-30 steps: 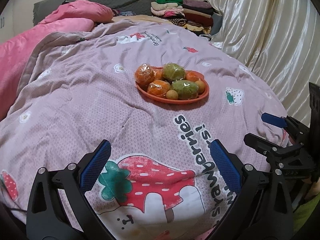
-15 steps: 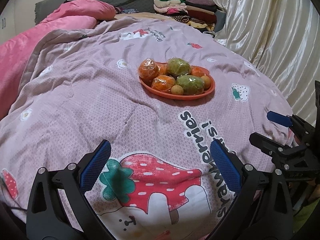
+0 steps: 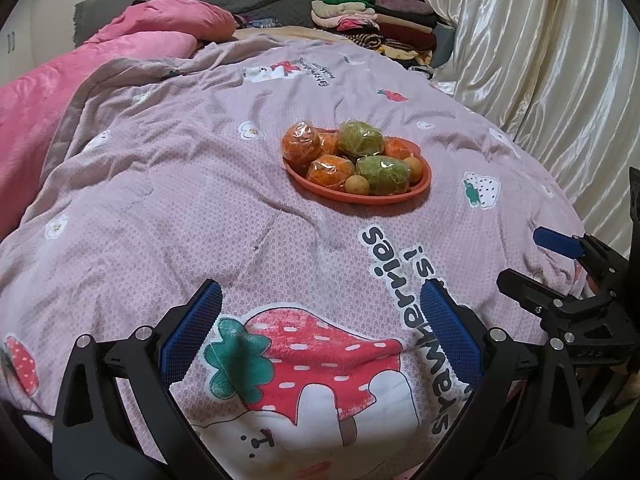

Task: Organize fruits

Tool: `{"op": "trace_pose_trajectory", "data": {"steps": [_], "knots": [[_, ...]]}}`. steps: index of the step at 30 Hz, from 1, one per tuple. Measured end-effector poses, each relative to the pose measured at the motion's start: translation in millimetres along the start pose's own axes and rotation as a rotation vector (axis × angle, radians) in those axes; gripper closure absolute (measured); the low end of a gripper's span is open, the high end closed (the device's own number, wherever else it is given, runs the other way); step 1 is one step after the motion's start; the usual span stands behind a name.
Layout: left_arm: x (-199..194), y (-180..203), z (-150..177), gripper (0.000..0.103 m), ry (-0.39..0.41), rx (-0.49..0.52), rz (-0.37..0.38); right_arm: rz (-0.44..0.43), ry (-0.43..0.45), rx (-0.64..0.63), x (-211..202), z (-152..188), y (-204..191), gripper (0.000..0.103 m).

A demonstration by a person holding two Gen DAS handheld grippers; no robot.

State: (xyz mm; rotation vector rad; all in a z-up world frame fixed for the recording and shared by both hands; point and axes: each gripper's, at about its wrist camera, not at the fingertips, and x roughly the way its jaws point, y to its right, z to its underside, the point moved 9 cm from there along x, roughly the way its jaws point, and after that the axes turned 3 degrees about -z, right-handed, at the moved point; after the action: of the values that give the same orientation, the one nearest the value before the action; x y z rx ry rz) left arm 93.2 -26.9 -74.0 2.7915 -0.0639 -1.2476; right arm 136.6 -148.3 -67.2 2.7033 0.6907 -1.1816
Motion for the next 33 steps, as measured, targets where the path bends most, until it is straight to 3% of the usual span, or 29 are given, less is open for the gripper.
{"op": "trace_pose_trajectory", "data": {"steps": [33], "knots": [[-0.5, -2.8, -0.3, 0.01, -0.003, 0.003, -0.012, 0.007, -0.001, 0.001, 2.8, 0.3, 0.5, 0.005]]}}
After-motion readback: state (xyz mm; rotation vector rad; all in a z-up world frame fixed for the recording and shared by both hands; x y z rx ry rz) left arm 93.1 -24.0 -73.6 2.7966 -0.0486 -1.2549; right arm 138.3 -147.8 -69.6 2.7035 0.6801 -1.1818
